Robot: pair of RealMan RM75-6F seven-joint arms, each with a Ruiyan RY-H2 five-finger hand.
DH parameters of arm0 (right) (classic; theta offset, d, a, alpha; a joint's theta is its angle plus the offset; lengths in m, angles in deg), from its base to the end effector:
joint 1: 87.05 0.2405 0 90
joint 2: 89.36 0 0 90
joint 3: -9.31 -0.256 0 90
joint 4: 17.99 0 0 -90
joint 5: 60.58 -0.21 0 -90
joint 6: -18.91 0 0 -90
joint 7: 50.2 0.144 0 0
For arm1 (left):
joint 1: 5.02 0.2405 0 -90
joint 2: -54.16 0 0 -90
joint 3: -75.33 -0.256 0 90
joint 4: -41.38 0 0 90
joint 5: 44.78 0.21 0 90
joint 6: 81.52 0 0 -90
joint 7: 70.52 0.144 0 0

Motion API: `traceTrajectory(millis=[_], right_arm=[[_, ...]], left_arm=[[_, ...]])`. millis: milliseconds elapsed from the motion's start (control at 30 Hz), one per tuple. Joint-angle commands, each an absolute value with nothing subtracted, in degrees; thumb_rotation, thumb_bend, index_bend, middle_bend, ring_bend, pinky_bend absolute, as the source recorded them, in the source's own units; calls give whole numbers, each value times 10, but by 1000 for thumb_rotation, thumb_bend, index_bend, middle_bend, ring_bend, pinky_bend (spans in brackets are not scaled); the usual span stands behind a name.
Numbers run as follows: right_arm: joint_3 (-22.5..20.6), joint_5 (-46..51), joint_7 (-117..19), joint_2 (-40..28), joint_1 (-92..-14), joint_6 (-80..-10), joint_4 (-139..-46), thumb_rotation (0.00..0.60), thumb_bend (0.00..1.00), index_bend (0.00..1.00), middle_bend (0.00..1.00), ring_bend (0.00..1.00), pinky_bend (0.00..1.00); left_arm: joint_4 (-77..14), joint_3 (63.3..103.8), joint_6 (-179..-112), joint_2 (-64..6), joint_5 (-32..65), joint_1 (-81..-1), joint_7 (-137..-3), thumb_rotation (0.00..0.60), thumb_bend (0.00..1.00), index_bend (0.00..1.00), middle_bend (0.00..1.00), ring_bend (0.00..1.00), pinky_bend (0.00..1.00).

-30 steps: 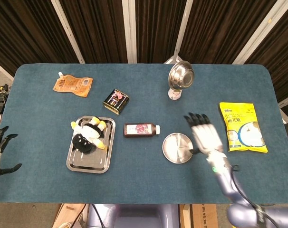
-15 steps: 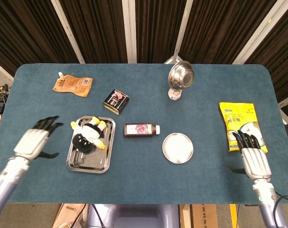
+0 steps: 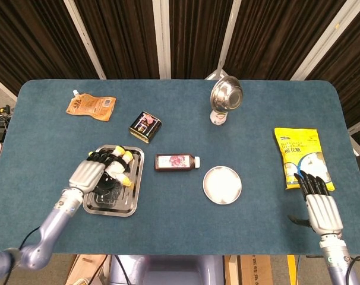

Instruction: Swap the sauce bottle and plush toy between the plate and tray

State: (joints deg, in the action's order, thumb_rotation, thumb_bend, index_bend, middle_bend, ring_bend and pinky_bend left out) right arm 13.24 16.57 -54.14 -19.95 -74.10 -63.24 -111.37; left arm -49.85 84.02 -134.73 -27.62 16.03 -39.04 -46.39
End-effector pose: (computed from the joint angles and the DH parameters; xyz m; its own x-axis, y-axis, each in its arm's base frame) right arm -0.3048 -0.1962 0.1121 0.3632 -0.1377 0.9215 -0.9302 0.0031 0.3670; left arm -0.2031 0.3114 0.0083 0.4714 0.3551 0.8073 0.8792 -0.2615 -0.3984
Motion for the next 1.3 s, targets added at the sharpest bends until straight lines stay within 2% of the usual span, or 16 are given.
traceTrajectory(millis=[33,133,200,333,400,467,600,700,900,1133,1300], right_arm=[[128,168,-539,-201,-745,-631,-1116,600,21,0,0,0,0],[123,168,-531,-204,-749,-630,-1118,600,22,0,0,0,0],[118,168,-524,-205,-752,-630,-1119,600,21,0,0,0,0],[112,171,-517,-205,-756,-627,-1119,600,21,1,0,0,0],[108,173,-512,-205,-758,-627,-1118,600,22,4,0,0,0],[104,173,-507,-204,-761,-629,-1117,600,22,7,0,0,0],[95,170,-497,-202,-766,-628,-1114,600,22,10,0,0,0],[89,164,-492,-200,-768,-621,-1113,600,22,15,0,0,0],[81,158,-496,-199,-769,-610,-1111,600,22,20,0,0,0],[70,151,-493,-199,-775,-608,-1110,600,22,20,0,0,0],[63,143,-483,-200,-778,-602,-1107,600,22,24,0,0,0]], left_arm=[[-460,838,-1355,-317,148,-408,-443,600,0,160,0,0,71],[-438,833,-1358,-339,143,-417,-421,600,48,178,9,5,114],[-425,829,-1364,-354,141,-422,-404,600,154,212,59,48,190],[-405,826,-1393,-374,151,-422,-387,600,477,355,279,268,414],[-390,827,-1409,-387,165,-422,-389,600,572,414,351,336,477],[-382,831,-1423,-394,178,-421,-399,600,626,448,400,374,506],[-405,840,-1455,-388,226,-421,-435,600,631,472,416,380,509],[-456,843,-1477,-369,278,-419,-488,600,617,473,403,379,499],[-534,825,-1479,-354,355,-420,-580,600,565,437,348,327,449],[-491,802,-1425,-426,375,-447,-616,600,509,417,323,313,441],[-431,802,-1407,-482,374,-461,-617,600,400,396,281,282,422]])
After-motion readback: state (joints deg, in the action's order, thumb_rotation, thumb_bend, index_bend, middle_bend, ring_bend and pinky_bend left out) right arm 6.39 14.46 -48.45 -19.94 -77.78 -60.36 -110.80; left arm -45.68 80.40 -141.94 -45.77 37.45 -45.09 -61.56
